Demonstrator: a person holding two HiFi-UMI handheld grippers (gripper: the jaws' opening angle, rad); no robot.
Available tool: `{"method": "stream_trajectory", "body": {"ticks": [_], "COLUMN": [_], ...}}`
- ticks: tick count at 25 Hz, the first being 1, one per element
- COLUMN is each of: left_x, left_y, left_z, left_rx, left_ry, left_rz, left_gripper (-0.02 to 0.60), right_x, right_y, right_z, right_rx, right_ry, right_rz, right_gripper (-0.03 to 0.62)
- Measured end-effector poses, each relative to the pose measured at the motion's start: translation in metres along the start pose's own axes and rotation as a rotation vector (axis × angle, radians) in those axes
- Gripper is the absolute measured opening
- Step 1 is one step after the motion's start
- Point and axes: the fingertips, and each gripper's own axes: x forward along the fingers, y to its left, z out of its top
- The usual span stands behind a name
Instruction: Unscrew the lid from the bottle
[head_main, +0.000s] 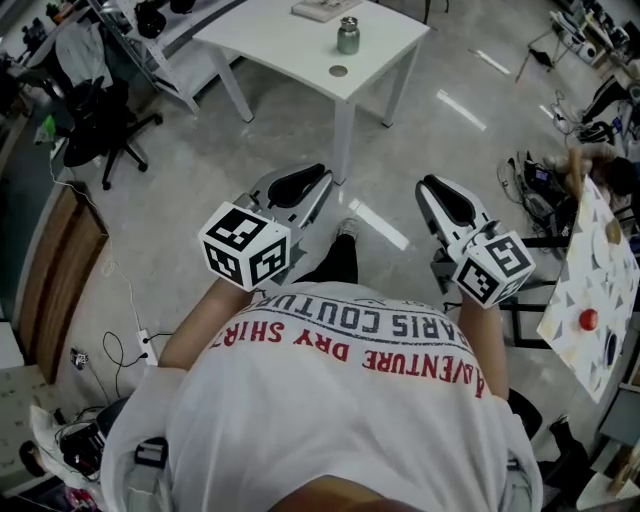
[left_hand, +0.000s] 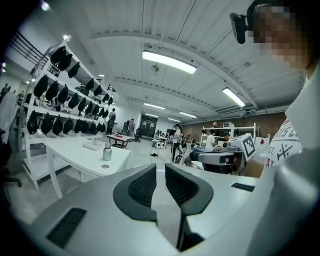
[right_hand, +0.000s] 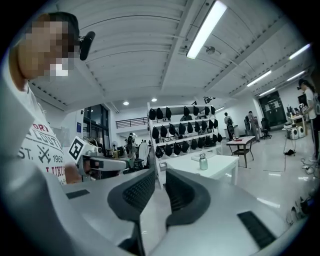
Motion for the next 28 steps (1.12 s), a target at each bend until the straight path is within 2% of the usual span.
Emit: {"method": "stream_trajectory", "body": {"ticks": [4,8,11,14,17,21,28], "left_x": [0.022,0.058,0.090,0.130,0.171,0.225,0.302], "left_y": [0.031,0.074,0.107,0.140,0.175,0.225,0.303], "left_z": [0.003,0.004,0.002,0.009,0.018,0.018,0.007], "left_rx": [0.002,-0.005,-0.029,-0.043,-0.030,-0.027,0.032], "left_ry": [0.010,0.029,0.064,0.077,0.085,0.103,0.159], "left_rz": [0.003,0.007,0.001,-0.007,-0.009,-0.009,0.008], "left_gripper": [0.097,0.202,0.251,0.286,0.316,0.343,0.357], "right_x": [0.022,0.053,0.080,0.111,0.144,0.191,0.256], "right_y": [-0.026,-0.062,-0.096,-0.141,-0.185,-0.236,-0.311], "right_z": [0.003,0.006,0.004,0.009,0.013,0.013,0.009], "right_rx": [0.019,0.019,0.045,0.073,0.082,0.044,0.066], "right_ry": [0.000,0.005,0.023,0.033,0.063,0.142,0.182], "right_rz": [-0.007,-0.017,-0.035,-0.078,-0.099,-0.122,-0.154], "right_gripper": [0.140,0.187,0.220,0.291,0.298,0.310,0.318]}}
